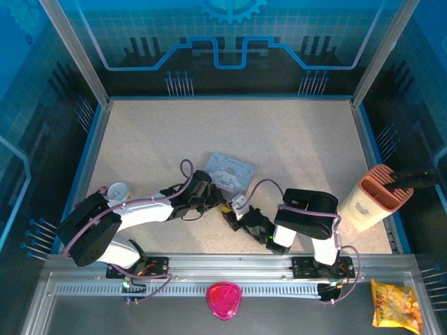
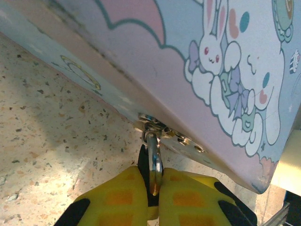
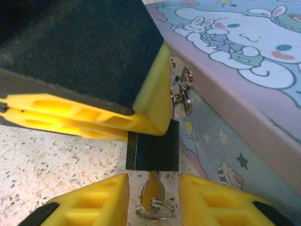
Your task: Unlock the padlock with the key
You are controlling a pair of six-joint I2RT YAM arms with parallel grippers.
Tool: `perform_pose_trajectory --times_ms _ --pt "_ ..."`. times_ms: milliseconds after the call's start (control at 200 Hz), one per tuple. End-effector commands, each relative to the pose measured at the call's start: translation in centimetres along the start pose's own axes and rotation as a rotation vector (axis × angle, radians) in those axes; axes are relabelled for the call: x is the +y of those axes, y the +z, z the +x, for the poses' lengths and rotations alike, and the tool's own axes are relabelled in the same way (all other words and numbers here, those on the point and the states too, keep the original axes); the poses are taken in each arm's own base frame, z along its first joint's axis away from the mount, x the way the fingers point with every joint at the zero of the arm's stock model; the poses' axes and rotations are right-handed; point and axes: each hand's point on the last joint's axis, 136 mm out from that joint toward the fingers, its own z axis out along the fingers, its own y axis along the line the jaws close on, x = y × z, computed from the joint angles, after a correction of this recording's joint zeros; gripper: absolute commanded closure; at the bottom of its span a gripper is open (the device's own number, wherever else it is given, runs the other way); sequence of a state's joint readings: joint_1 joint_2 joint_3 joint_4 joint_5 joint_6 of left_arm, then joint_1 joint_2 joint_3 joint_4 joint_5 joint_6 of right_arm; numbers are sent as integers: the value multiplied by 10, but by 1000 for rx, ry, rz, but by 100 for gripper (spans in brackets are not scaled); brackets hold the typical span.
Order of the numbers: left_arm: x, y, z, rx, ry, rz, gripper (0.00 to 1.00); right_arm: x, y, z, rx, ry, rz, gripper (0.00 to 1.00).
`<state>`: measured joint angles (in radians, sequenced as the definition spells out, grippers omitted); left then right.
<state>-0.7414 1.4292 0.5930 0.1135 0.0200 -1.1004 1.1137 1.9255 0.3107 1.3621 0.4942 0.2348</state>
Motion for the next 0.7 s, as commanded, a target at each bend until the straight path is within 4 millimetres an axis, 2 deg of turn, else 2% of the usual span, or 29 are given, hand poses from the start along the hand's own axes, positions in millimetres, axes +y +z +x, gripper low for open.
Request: perform_pose_trajectory --times_ms 0,220,385,540,690 --pt "-12 -8 -2 9 -10 34 94 -5 4 -1 6 11 34 73" --pt "-13 -10 -2 5 -7 37 95 -8 6 2 37 40 37 91" --pt "-16 -8 -3 6 4 51 95 -12 3 -2 35 170 12 100" --pt "-14 -7 -1 6 22 52 95 -15 0 -6 16 330 -33 100" --pt "-8 -7 -1 2 43 30 90 -16 -2 -3 13 348 -33 100"
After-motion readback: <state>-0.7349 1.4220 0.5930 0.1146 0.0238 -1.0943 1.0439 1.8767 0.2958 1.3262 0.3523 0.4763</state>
